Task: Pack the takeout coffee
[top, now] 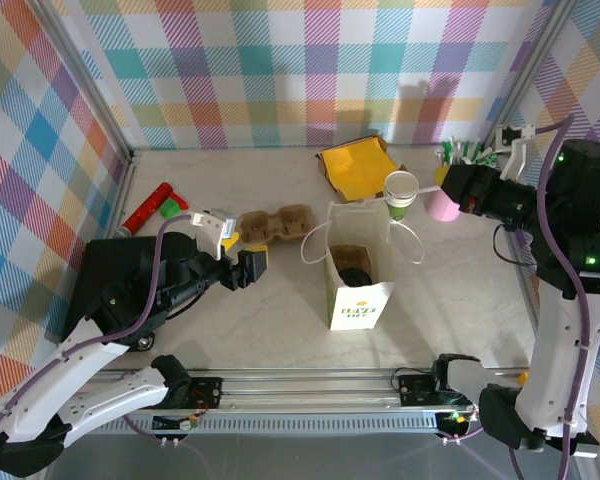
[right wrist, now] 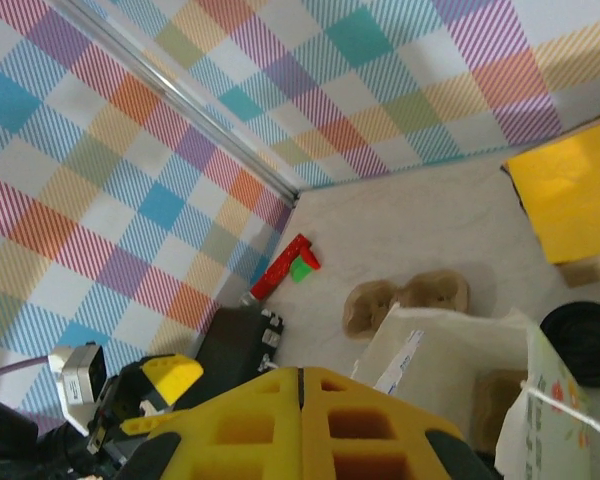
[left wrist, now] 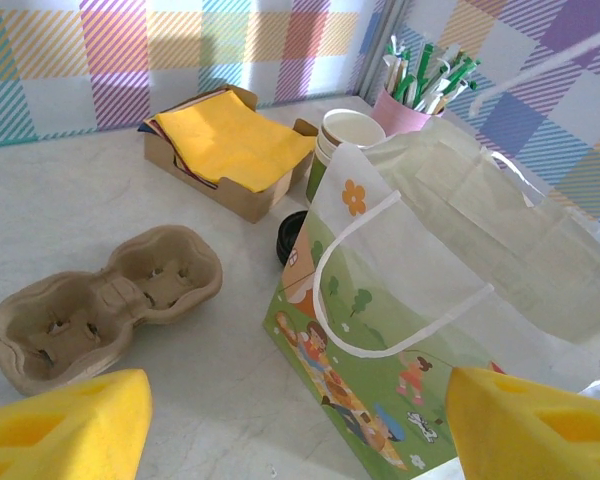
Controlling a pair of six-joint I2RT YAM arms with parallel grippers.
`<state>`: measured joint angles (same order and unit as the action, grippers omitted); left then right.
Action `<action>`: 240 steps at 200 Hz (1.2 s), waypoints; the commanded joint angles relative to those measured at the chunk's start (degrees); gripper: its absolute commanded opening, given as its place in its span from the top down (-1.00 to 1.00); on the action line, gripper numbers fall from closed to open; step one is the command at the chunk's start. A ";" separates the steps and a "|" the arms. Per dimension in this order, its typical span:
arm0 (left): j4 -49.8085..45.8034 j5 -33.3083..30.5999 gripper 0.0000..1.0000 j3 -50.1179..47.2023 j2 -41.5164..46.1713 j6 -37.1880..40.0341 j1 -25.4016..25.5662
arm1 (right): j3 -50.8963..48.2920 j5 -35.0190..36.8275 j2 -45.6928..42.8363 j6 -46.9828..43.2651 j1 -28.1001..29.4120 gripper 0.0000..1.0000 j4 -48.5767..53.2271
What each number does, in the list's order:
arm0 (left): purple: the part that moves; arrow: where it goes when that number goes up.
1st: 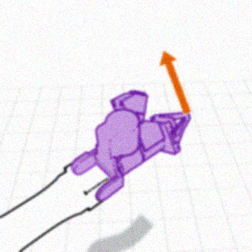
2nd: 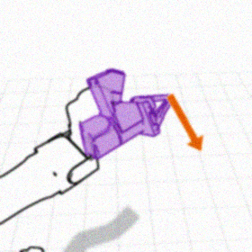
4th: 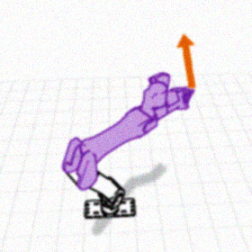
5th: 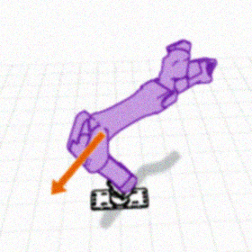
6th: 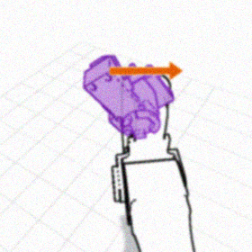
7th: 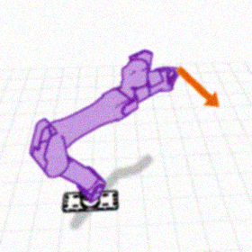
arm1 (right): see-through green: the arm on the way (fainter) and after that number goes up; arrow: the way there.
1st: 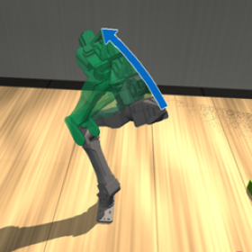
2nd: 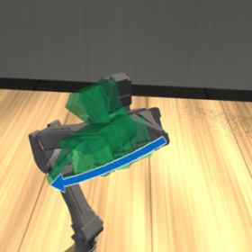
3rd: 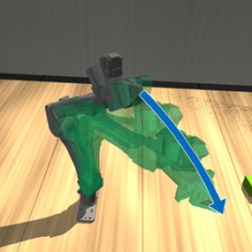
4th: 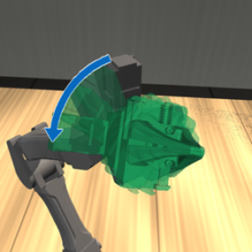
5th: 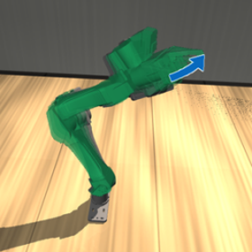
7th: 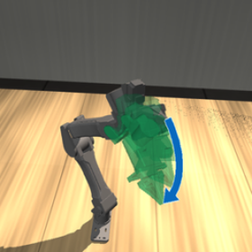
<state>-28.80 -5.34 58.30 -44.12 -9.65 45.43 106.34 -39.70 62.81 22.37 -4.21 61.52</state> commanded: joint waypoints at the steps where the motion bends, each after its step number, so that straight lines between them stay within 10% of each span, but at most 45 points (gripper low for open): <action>1: 0.40 1.27 -0.54 -0.87 0.36 -0.95 -0.50 | -2.87 -0.64 -1.59 1.69 1.49 1.00 -1.90; 129: 1.36 1.93 -0.53 -1.46 -1.27 -1.25 -0.47 | -9.34 30.61 5.92 -2.49 29.56 1.00 -0.90; 211: 4.08 9.23 -0.48 3.43 -10.22 -9.77 -0.21 | -17.28 39.09 10.70 -4.04 36.81 1.00 -10.43; 240: 4.98 7.69 -0.38 6.80 -15.11 -15.06 1.89 | -16.65 40.39 12.66 -3.86 36.88 0.50 -9.25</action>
<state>-26.63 2.04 61.08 -56.82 -18.94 45.87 89.14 -1.69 74.48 19.14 32.34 54.00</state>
